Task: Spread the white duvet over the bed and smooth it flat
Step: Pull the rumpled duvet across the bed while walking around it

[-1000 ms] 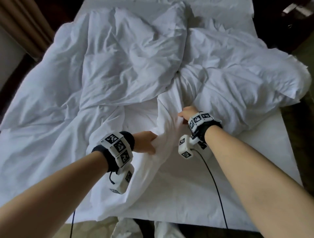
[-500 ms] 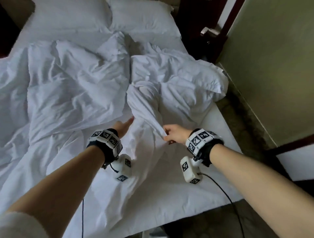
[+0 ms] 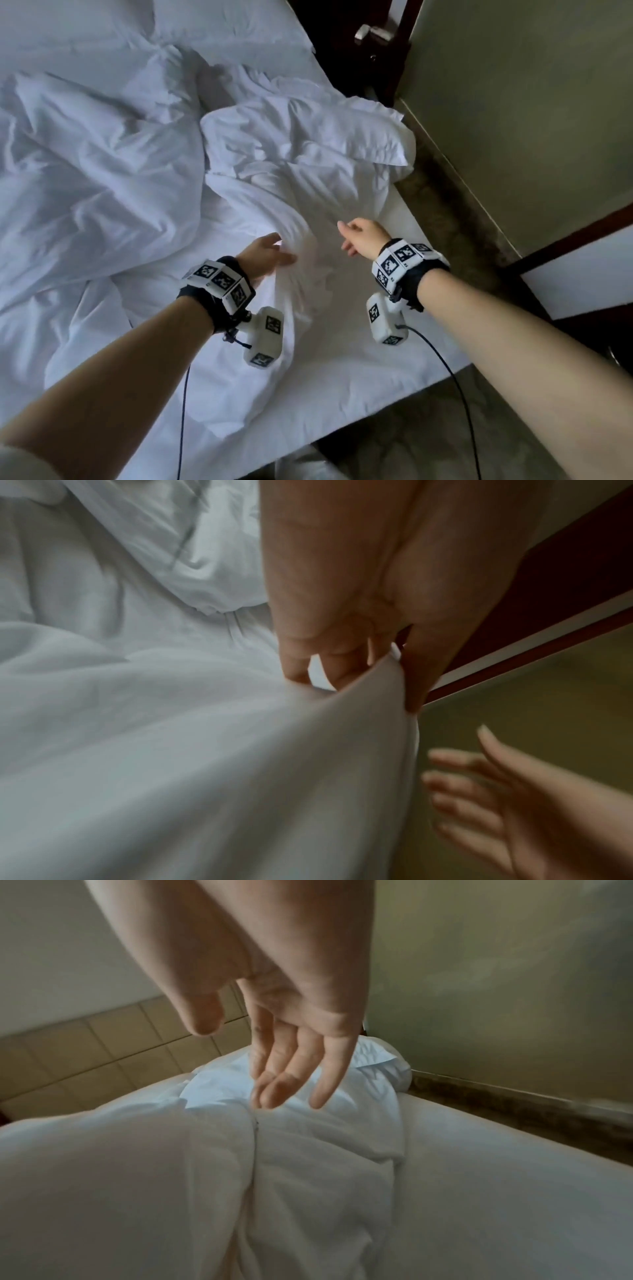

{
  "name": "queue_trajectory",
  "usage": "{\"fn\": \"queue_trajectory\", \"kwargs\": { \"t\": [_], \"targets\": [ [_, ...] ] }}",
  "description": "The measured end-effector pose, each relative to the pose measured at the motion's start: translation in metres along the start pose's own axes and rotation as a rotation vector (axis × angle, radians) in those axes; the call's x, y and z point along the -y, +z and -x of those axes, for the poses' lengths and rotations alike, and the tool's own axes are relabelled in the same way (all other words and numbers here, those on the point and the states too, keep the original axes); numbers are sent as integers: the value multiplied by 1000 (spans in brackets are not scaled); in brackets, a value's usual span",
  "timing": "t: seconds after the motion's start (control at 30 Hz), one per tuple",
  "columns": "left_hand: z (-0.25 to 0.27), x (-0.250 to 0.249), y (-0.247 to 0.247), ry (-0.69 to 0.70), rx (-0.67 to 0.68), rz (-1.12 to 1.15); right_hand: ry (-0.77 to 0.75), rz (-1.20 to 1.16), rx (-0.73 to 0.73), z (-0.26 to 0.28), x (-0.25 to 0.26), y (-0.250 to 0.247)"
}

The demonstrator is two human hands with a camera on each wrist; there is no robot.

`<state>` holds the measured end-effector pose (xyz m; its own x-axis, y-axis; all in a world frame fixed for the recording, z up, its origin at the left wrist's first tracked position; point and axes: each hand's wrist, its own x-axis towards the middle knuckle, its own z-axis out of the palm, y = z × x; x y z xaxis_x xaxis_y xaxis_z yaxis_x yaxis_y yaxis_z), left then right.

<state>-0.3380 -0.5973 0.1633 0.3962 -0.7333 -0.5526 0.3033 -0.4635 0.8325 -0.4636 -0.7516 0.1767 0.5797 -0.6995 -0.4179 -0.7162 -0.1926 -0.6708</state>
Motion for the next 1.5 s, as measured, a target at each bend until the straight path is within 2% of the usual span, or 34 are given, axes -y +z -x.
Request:
{"fn": "queue_trajectory", "kwargs": {
  "t": [0.07,0.13,0.23,0.33,0.4,0.47,0.57,0.63,0.7,0.83,0.93,1.0,1.03,1.07,1.1,1.13,1.17,1.2,1.27,1.3,1.4,1.5],
  "targets": [
    [14,-2,1,8,83,-54,23,-24,23,-17,20,3],
    [24,0,5,13,168,-145,39,-13,144,-26,38,10],
    [36,3,4,20,261,-306,-6,295,358,-32,61,29],
    [42,11,-3,-23,337,-334,18,579,400,-39,64,40],
    [44,11,-4,-39,298,-350,-32,569,384,-42,53,39],
    [43,8,-5,-70,215,-383,-62,435,339,-38,44,30],
    [36,6,-4,-147,-31,-387,2,278,314,-26,32,8],
    [28,4,1,-220,-136,-322,51,205,319,-11,19,-14],
    [17,4,3,-292,-168,-144,90,166,351,7,8,-32],
    [-3,-1,26,-337,-188,334,146,-32,349,62,-32,-75],
    [-13,0,47,-410,-125,582,195,-162,297,100,-70,-96],
    [-16,9,62,-364,-111,312,232,-204,290,119,-92,-99],
    [-15,10,69,-342,-148,214,241,-213,300,123,-99,-97],
    [-19,11,80,-270,-153,134,258,-200,302,129,-105,-95],
    [-20,11,89,-204,-175,118,270,-176,303,132,-111,-93],
    [-18,10,96,-216,-160,196,286,-130,300,134,-114,-90],
    [-12,5,104,-140,-170,222,300,-98,286,136,-118,-88],
    [-12,2,108,-120,-184,287,321,-84,273,138,-120,-86],
    [-19,-4,117,-126,-32,396,344,-129,217,136,-120,-87],
    [-16,-7,124,-104,49,353,347,-147,148,132,-120,-90],
    [11,-12,152,-36,322,86,349,-185,-71,116,-114,-108],
    [24,-10,172,-38,462,-248,386,-266,-71,92,-104,-127]
  ]
}}
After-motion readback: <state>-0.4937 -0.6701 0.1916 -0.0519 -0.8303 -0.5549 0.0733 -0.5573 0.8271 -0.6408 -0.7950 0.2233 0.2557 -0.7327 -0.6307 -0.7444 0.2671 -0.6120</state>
